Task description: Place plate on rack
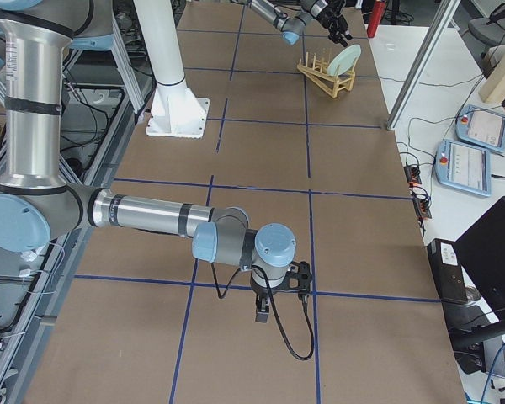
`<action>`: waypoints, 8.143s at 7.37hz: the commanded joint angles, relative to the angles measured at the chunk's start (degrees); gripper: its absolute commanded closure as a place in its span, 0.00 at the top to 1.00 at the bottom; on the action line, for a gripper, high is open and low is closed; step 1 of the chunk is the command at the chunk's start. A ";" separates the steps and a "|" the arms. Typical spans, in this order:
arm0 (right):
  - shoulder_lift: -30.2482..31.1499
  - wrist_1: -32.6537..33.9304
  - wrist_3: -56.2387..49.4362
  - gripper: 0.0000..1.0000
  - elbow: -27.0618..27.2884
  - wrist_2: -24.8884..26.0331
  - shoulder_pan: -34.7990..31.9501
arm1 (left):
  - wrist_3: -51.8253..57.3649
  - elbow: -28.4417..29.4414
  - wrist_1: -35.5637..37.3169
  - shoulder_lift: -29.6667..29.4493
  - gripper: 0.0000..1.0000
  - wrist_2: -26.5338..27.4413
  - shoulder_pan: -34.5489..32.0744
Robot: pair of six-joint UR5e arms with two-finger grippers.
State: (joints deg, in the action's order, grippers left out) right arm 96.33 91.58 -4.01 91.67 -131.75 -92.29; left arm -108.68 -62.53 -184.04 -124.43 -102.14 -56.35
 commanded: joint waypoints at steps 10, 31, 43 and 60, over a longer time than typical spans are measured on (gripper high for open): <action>0.00 0.00 0.05 1.00 0.00 0.00 0.00 | 41.85 -30.40 33.21 19.89 1.00 -20.82 -15.53; 0.00 0.00 0.05 1.00 0.00 0.00 0.00 | 107.10 -31.17 90.18 38.39 1.00 -34.44 -33.12; 0.00 0.00 0.05 1.00 0.00 0.00 0.00 | 107.10 -30.73 90.70 37.86 1.00 -34.44 -34.35; 0.00 0.00 0.05 1.00 0.00 0.00 0.00 | 111.67 -31.17 90.97 37.42 1.00 -31.89 -34.35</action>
State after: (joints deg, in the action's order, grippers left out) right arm 96.33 91.58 -3.96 91.67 -131.75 -92.31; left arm 2.99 -93.69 -93.00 -86.96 -134.11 -90.70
